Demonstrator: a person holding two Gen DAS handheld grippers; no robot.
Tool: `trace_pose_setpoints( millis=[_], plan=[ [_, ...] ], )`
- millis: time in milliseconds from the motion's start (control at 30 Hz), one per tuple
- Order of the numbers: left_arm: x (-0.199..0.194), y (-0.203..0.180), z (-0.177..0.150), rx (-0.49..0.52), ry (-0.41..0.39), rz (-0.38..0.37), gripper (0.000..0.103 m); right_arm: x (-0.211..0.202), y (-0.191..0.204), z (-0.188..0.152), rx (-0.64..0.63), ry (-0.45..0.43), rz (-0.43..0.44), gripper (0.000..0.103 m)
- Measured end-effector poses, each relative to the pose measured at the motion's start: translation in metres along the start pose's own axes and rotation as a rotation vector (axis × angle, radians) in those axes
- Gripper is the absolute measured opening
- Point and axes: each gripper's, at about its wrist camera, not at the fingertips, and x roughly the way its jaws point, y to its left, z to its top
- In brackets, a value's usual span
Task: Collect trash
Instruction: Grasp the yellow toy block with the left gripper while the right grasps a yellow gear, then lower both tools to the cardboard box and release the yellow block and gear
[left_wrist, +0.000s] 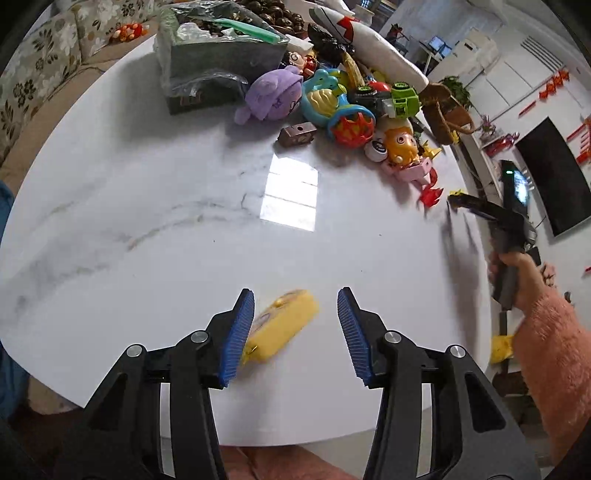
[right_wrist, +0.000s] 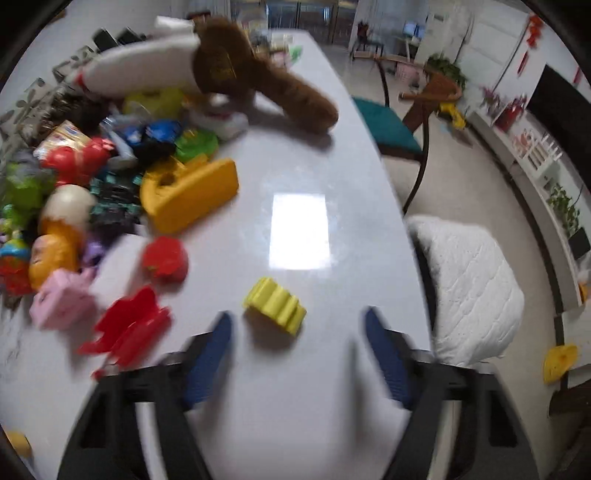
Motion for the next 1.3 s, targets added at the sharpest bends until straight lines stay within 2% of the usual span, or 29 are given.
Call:
trace_pose_setpoints(
  millis=[33, 100, 200, 300, 367, 433, 500, 567, 667, 700, 733, 767, 800, 833, 967, 1067, 1167, 1300],
  plan=[
    [-0.001, 0.002, -0.003, 0.008, -0.004, 0.011, 0.047, 0.000, -0.002, 0.001, 0.016, -0.001, 0.026, 0.016],
    [0.003, 0.010, -0.003, -0.009, 0.001, 0.006, 0.047, -0.005, -0.004, 0.000, 0.048, 0.008, 0.044, 0.015],
    [0.003, 0.024, -0.006, -0.026, -0.004, 0.001, 0.047, -0.024, 0.001, -0.012, 0.029, -0.017, 0.096, 0.015],
    [0.004, 0.031, -0.009, 0.017, 0.015, -0.007, 0.047, -0.062, -0.001, -0.039, 0.037, -0.078, 0.188, 0.015],
    [0.006, 0.029, -0.013, 0.089, 0.038, -0.003, 0.048, -0.082, -0.001, -0.058, 0.051, -0.097, 0.247, 0.015],
    [0.009, 0.020, -0.018, 0.207, 0.052, 0.017, 0.054, -0.104, 0.004, -0.081, 0.067, -0.108, 0.308, 0.015],
    [0.010, 0.009, -0.021, 0.321, 0.049, 0.041, 0.065, -0.120, 0.012, -0.106, 0.079, -0.101, 0.345, 0.015],
    [0.017, 0.000, -0.019, 0.403, 0.070, 0.031, 0.068, -0.135, 0.020, -0.134, 0.092, -0.091, 0.381, 0.015],
    [0.036, -0.005, -0.013, 0.466, 0.111, 0.039, 0.068, -0.151, 0.032, -0.166, 0.106, -0.083, 0.394, 0.015],
    [0.045, -0.007, -0.012, 0.484, 0.125, 0.051, 0.064, -0.156, 0.036, -0.175, 0.109, -0.081, 0.394, 0.015],
    [0.052, -0.008, -0.011, 0.490, 0.138, 0.055, 0.054, -0.163, 0.043, -0.187, 0.110, -0.078, 0.398, 0.015],
    [0.057, -0.008, -0.011, 0.488, 0.152, 0.047, 0.026, -0.168, 0.045, -0.194, 0.109, -0.077, 0.397, 0.015],
    [0.062, -0.007, -0.010, 0.477, 0.163, 0.042, 0.018, -0.171, 0.050, -0.201, 0.108, -0.074, 0.396, 0.015],
    [0.064, -0.005, -0.010, 0.466, 0.160, 0.033, 0.018, -0.175, 0.056, -0.210, 0.105, -0.068, 0.400, 0.015],
    [0.058, 0.009, -0.010, 0.371, 0.189, -0.082, 0.018, -0.189, 0.075, -0.239, 0.113, -0.043, 0.438, 0.015],
    [0.037, 0.017, -0.023, 0.356, 0.182, -0.127, 0.018, -0.204, 0.101, -0.263, 0.042, -0.020, 0.441, 0.015],
    [0.006, 0.025, -0.049, 0.376, 0.174, -0.168, 0.018, -0.210, 0.123, -0.287, -0.032, 0.020, 0.438, 0.015],
    [-0.024, 0.035, -0.107, 0.423, 0.216, -0.203, 0.018, -0.198, 0.153, -0.330, -0.106, 0.129, 0.443, 0.015]
  ],
)
